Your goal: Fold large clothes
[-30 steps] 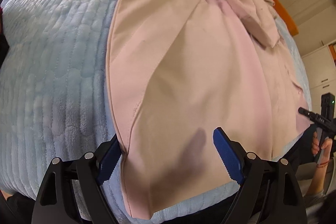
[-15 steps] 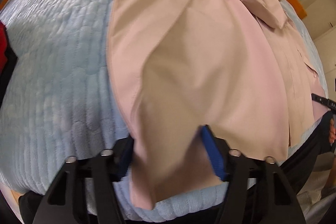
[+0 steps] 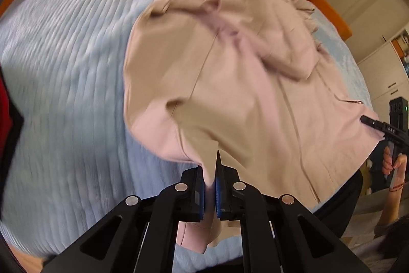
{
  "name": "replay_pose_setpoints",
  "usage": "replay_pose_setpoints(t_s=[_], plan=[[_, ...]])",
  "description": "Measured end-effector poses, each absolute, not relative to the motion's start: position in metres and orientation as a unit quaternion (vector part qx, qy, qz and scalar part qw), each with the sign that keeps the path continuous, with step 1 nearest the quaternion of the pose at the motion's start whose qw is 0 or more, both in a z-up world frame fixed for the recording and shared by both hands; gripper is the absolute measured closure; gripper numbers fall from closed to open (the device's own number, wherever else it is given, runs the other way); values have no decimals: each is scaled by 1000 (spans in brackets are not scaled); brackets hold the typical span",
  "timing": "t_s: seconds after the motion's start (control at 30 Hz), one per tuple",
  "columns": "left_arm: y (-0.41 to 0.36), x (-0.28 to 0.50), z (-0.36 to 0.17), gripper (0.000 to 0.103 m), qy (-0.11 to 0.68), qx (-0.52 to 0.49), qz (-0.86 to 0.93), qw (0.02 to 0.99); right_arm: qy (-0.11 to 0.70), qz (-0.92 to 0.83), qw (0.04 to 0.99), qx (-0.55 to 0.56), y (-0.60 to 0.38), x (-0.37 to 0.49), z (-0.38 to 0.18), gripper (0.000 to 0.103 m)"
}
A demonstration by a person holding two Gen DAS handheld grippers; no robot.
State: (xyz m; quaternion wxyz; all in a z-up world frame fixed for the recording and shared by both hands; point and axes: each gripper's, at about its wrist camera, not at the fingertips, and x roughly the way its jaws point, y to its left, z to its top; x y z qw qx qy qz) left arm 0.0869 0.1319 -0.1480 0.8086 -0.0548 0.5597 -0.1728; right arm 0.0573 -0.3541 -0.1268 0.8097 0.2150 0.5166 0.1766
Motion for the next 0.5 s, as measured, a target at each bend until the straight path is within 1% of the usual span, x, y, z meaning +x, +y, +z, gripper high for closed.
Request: replay_pose_setpoints(t_s=[0.3, 0.5], plan=[[122, 154, -81, 93, 493, -43, -188, 848, 464, 185, 842, 203, -354, 120, -78, 95], [128, 197, -46, 93, 463, -65, -187, 864, 434, 176, 858, 212, -366, 169, -47, 95]])
